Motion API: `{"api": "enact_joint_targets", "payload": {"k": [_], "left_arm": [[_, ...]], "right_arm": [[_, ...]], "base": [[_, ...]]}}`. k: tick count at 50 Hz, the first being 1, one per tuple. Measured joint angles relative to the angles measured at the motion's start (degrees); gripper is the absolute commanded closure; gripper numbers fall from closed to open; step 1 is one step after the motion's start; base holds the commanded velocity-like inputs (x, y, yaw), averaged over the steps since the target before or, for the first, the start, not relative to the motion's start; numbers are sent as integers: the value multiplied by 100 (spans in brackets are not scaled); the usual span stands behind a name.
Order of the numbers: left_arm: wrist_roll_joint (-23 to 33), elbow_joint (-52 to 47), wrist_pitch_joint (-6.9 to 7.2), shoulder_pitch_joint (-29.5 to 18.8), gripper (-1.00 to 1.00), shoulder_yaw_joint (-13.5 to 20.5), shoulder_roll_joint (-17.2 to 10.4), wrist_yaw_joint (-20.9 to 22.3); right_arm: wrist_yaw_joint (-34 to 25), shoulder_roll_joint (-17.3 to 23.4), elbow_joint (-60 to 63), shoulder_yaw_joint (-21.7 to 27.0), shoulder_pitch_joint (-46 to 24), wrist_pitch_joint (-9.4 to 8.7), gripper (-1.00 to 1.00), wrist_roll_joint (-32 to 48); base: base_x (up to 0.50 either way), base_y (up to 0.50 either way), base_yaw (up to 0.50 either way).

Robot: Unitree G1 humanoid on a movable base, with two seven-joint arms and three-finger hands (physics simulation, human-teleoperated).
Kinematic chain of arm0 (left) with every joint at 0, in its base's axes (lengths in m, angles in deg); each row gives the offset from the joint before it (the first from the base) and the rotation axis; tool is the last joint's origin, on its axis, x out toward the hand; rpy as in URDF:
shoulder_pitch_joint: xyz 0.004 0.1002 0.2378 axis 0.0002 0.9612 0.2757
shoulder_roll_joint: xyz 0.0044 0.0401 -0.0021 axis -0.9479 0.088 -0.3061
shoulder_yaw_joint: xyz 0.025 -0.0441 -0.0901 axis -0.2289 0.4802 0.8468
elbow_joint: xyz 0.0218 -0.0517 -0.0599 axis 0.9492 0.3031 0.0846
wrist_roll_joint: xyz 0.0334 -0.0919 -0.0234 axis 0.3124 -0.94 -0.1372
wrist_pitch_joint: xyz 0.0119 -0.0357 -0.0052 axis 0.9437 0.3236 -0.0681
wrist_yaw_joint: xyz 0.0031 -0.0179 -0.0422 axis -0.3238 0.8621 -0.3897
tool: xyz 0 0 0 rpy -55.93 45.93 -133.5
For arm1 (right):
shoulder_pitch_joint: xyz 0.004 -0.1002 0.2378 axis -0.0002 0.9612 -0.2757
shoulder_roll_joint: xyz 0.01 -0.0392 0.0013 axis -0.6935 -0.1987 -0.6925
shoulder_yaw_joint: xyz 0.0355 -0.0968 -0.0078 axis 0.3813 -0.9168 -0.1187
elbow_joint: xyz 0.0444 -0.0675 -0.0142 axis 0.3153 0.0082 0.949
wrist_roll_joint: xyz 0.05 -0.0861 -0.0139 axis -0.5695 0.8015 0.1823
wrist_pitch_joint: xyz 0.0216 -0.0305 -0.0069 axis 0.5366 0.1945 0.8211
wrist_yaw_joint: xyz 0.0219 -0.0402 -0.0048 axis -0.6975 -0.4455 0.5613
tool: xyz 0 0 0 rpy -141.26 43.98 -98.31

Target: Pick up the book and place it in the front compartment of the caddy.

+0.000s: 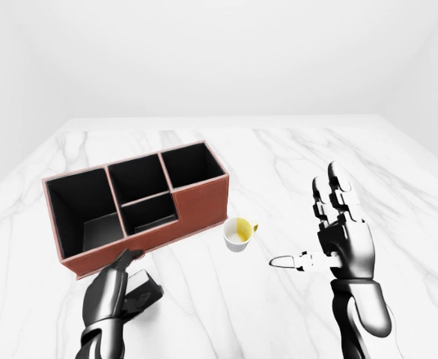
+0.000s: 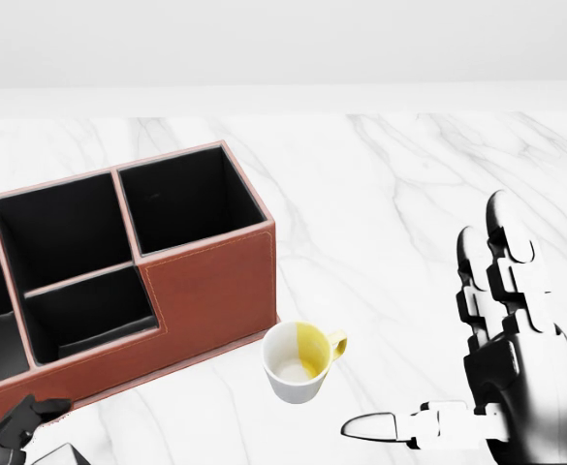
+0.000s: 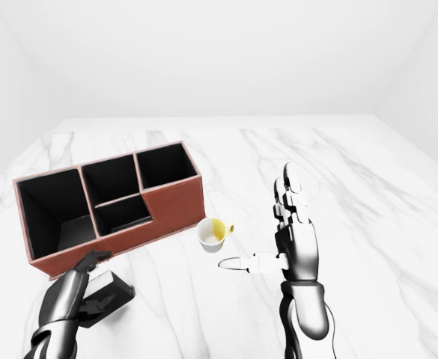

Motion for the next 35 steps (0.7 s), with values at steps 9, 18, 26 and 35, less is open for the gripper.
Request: {"api": "enact_joint_targets", "payload": {"k": [9, 18, 26, 35], "left_arm": [[105, 3, 0, 5, 95, -38, -91, 102], [191, 25, 0, 15, 98, -94, -101, 26], [192, 25, 0, -7, 98, -75, -104, 86], [223, -229, 1, -74, 98, -22, -74, 439]], "right_arm": [[17, -3, 74, -6, 31, 0, -99, -10], [26, -4, 156, -16, 69, 0, -98, -21], [29, -3, 169, -22, 72, 0, -98, -24], [40, -1, 130, -60, 67, 0, -98, 0]], "base": [[0, 0, 0], [0, 0, 0], [0, 0, 0], [0, 0, 0]]}}
